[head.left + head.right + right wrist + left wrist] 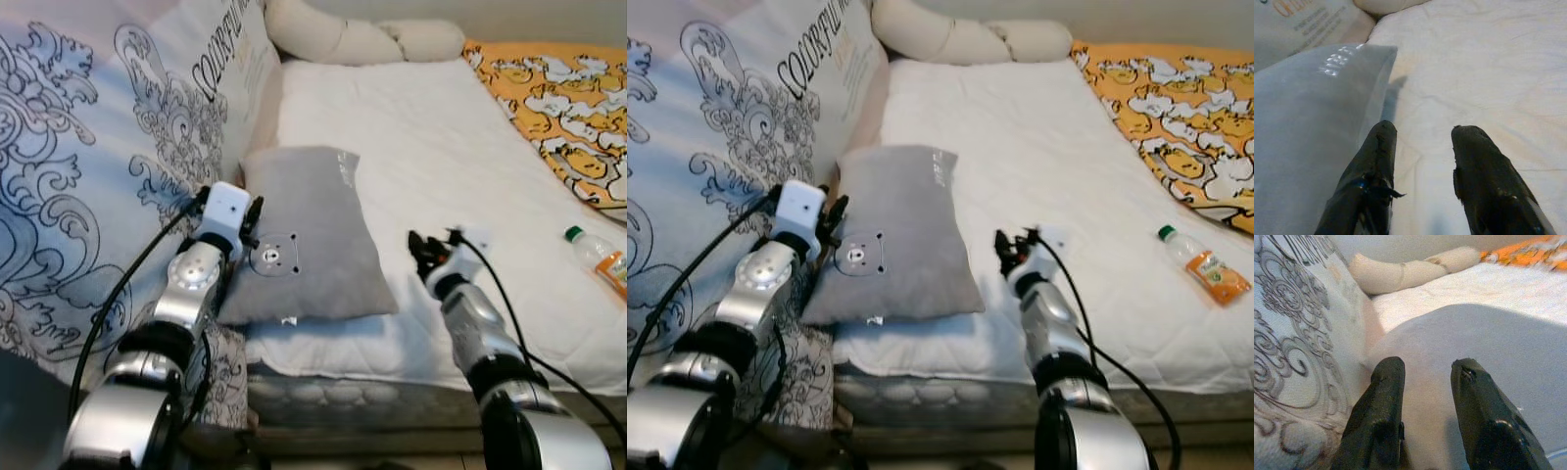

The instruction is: Clean up the room

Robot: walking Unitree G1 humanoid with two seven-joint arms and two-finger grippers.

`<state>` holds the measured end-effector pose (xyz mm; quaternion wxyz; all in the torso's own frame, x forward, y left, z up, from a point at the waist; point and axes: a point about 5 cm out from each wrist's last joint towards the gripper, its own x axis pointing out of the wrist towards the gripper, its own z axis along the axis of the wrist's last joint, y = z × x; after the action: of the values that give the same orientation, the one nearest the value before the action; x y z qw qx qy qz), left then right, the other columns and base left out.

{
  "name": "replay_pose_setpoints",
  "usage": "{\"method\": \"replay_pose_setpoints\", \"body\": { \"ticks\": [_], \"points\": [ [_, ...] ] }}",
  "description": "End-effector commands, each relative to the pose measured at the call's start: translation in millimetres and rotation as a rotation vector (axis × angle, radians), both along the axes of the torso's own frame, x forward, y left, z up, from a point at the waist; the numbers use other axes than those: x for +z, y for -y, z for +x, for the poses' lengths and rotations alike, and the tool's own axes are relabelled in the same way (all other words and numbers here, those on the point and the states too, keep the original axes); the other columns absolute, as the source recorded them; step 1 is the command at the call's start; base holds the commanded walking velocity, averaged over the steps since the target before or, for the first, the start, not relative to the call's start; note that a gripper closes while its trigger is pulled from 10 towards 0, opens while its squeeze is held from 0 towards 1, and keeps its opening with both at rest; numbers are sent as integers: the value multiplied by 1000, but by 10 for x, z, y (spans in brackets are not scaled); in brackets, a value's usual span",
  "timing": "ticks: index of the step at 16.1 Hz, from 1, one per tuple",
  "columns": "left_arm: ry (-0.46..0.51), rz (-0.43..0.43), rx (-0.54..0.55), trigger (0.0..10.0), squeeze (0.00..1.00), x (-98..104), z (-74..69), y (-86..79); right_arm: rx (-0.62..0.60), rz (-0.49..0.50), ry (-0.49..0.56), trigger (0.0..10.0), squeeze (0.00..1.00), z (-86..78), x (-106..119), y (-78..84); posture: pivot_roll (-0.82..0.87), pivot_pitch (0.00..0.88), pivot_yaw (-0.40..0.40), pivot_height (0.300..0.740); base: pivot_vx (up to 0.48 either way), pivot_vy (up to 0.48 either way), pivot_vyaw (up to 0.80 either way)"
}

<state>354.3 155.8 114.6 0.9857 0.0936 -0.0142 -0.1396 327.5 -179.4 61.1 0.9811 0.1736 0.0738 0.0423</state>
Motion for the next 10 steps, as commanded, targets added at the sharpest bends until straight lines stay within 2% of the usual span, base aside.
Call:
{"method": "replay_pose_setpoints", "body": {
  "ticks": [1, 3, 4, 6, 8, 10],
  "points": [
    [-83, -118, -60, 10000, 0, -38, -118, 75, 15, -8, 68, 10000, 0, -70, 168, 6, -17, 0, 20, 740, 0, 0, 0],
    [-85, -162, -95, 10000, 0, 7, -238, 124, 26, -27, 103, 10000, 0, -175, 280, 1, -29, 0, 23, 740, 0, 0, 0],
    [-58, -158, -92, 10000, 0, 71, -330, 126, 56, -17, 141, 10000, 0, -265, 412, -34, -39, 0, 29, 740, 0, 0, 0],
    [-32, -180, -51, 10000, 0, 155, -443, 76, 114, -35, 164, 10000, 0, -388, 527, -84, -53, 0, 31, 740, 0, 0, 0],
    [-52, -162, 31, 10000, 0, 184, -588, 10, 144, -64, 132, 10000, 0, -558, 566, -87, -51, 0, 26, 740, 0, -403, 0],
    [-74, -144, 71, 10000, 0, 171, -635, -15, 146, -68, 112, 10000, 0, -631, 574, -86, -48, 0, 23, 740, 0, -480, 0]
  ]
}}
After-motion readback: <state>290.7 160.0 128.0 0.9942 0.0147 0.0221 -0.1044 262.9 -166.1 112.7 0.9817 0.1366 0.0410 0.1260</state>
